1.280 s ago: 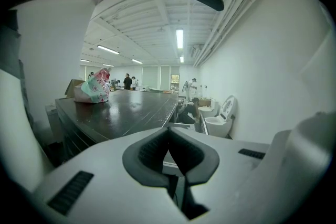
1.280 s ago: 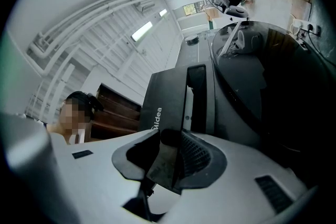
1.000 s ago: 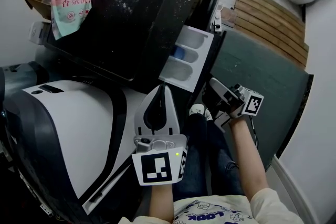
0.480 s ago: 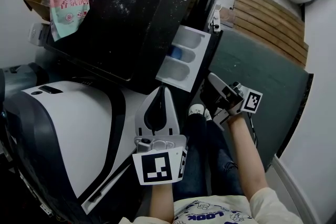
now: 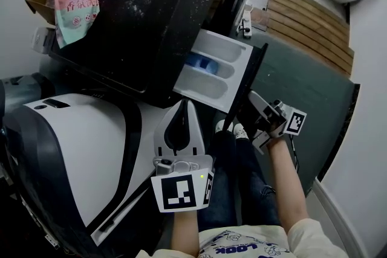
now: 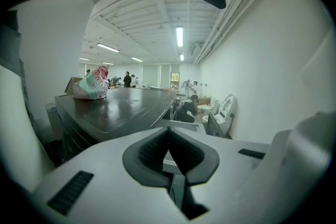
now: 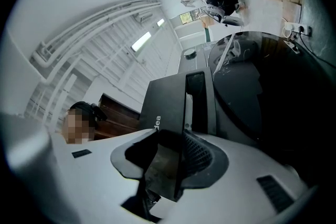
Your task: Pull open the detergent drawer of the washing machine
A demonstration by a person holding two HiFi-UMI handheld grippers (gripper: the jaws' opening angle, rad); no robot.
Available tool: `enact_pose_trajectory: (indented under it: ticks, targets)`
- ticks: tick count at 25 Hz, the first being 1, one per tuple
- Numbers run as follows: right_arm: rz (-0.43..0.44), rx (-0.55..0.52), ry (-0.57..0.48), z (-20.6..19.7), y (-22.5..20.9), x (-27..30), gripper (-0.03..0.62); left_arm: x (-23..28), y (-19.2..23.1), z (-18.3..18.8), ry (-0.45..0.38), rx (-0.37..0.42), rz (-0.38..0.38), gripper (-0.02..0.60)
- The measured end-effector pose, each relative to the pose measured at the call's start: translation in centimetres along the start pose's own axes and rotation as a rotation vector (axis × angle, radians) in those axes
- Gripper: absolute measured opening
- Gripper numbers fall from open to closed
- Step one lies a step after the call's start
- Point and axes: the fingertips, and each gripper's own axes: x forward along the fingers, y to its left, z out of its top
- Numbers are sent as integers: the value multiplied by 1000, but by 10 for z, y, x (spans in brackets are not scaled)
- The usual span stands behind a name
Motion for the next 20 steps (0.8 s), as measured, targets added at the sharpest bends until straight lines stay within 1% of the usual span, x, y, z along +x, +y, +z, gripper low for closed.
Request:
enact_pose_trajectory:
  ticks: [8, 12, 13, 16, 17, 20]
  targets:
    - [-4, -16, 10, 3, 5, -11, 160, 2, -12, 3, -4, 9, -17, 14]
    - [-19, -39, 17, 2, 6, -10, 169, 0, -14, 4, -9, 13, -21, 14]
    - [-24, -52, 22, 1, 7, -10, 176, -1, -14, 5, -10, 13, -20, 14]
    - [-26, -84, 31, 5, 13, -13, 258, -2, -14, 6, -12, 10, -17, 14]
    - [-31, -92, 29, 9, 16, -16, 272, -3, -14, 7, -14, 9, -16, 14]
    - [-84, -156, 30, 19, 23, -24, 273, -6, -13, 11, -23, 6, -13, 14]
